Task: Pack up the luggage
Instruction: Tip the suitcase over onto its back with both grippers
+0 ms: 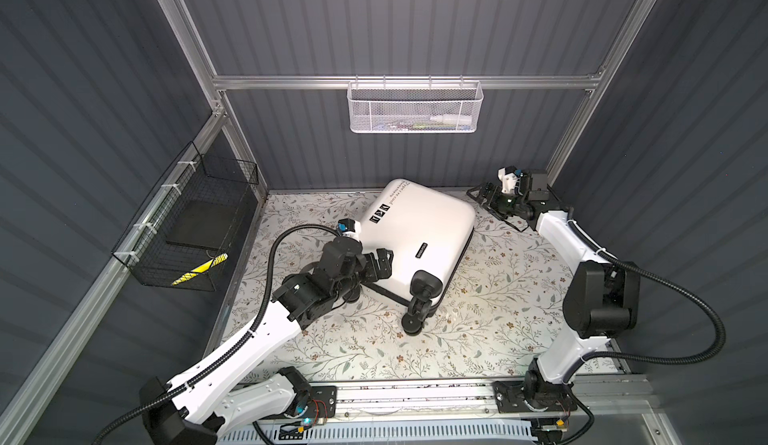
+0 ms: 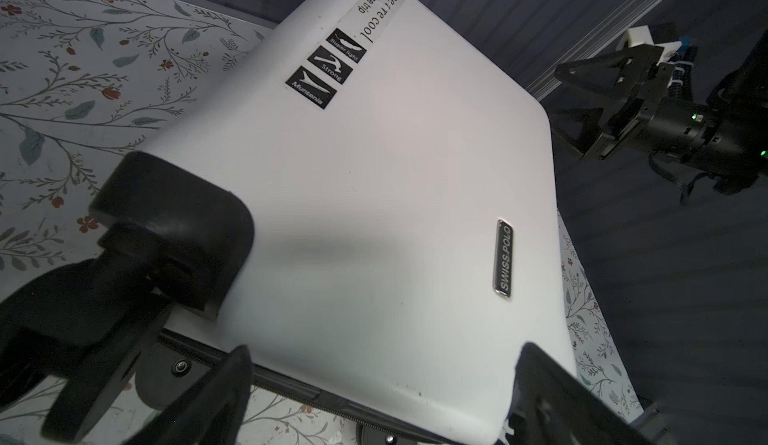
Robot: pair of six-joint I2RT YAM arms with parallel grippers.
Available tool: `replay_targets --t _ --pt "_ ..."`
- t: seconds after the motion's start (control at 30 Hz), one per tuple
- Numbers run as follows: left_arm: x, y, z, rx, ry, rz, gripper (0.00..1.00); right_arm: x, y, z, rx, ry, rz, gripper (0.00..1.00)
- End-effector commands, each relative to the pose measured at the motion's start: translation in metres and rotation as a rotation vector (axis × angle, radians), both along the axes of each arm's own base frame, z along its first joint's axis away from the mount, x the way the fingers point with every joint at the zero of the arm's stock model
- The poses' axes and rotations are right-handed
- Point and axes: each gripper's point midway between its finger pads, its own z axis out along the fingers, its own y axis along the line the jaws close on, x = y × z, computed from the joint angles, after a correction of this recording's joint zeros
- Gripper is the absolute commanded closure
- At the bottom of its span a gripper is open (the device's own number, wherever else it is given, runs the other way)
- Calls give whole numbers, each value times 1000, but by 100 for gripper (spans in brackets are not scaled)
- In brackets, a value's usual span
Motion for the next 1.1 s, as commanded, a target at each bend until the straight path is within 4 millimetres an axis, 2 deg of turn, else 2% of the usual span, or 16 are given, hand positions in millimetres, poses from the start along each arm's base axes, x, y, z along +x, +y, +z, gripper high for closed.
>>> replay_targets --t 0.0,0.2,0.43,0.73,1.07 --pt "0 -8 4 -62 45 -56 0 3 10 18 61 -13 52 9" --pt "4 2 -14 -87 96 -23 0 12 19 16 95 -2 87 10" --pt "13 6 -23 -99 116 -18 0 13 31 16 131 3 136 11" --pt "28 4 -34 -107 133 -33 0 -6 54 17 146 -3 231 14" --pt "57 3 -29 -96 115 -57 0 -38 69 22 181 -32 273 17"
